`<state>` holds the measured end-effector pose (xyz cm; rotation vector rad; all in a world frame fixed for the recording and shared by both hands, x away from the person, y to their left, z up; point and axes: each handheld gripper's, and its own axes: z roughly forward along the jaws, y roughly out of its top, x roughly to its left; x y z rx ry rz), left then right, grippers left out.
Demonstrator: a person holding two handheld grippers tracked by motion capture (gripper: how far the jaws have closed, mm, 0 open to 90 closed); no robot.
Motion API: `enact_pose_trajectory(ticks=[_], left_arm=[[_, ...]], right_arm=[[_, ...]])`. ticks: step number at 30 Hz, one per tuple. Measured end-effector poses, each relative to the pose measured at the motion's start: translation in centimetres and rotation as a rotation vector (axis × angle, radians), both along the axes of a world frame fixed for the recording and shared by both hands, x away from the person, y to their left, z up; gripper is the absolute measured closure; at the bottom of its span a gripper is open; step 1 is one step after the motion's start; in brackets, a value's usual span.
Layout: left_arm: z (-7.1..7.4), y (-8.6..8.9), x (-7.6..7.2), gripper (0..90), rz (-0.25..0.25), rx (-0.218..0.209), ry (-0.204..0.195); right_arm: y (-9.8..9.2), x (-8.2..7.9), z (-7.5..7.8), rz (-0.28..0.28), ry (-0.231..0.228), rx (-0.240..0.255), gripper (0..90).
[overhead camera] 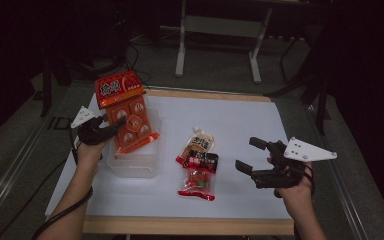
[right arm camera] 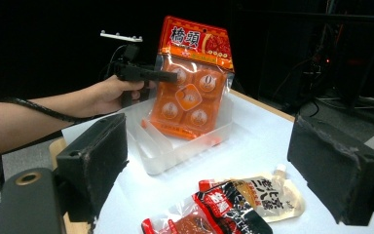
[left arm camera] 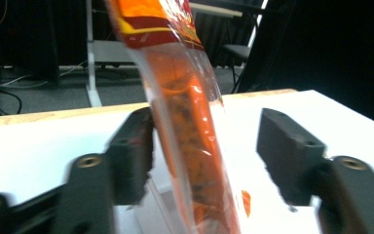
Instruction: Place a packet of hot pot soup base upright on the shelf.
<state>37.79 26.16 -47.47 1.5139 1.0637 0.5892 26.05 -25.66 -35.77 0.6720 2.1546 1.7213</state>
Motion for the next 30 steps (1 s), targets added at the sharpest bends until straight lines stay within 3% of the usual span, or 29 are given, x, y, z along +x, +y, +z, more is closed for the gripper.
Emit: enact_pose_trajectory(ticks=[3, 6, 8, 15, 18, 27, 30], left_arm=[[0.1, -0.2, 0.2, 17.1, 0.022, -0.001, 0.023], [0.3, -0.2, 0.2, 5.3, 0.028, -0.006, 0.038], [0.5, -0.2, 0.1, 2.2, 0.035, -0.012, 0.05], [1.3, -0.1, -0.7, 2.2, 0.045, -0.002, 0.059], [1.9, 0.0, -1.4, 2.0, 0.04, 0.025, 0.052], [3.3, 0.2, -3.5, 1.4, 0.05, 0.045, 0.042], [3.7, -0.1, -4.5, 1.4, 0.044, 0.069, 0.021]], right_arm=[[0.0, 0.0, 0.0, 0.001, -0.004, -0.001, 14.5], [-0.1, 0.0, 0.0, -0.001, -0.001, 0.002, 14.5], [-0.2, 0.0, 0.0, -0.004, 0.0, 0.0, 14.5], [-0.2, 0.1, -0.2, -0.007, 0.008, 0.002, 14.5], [-0.1, 0.0, -0.2, -0.004, 0.009, 0.005, 14.5], [0.0, 0.1, -0.2, -0.013, 0.004, -0.004, 14.6], [0.0, 0.1, -0.3, -0.014, 0.007, -0.007, 14.6]])
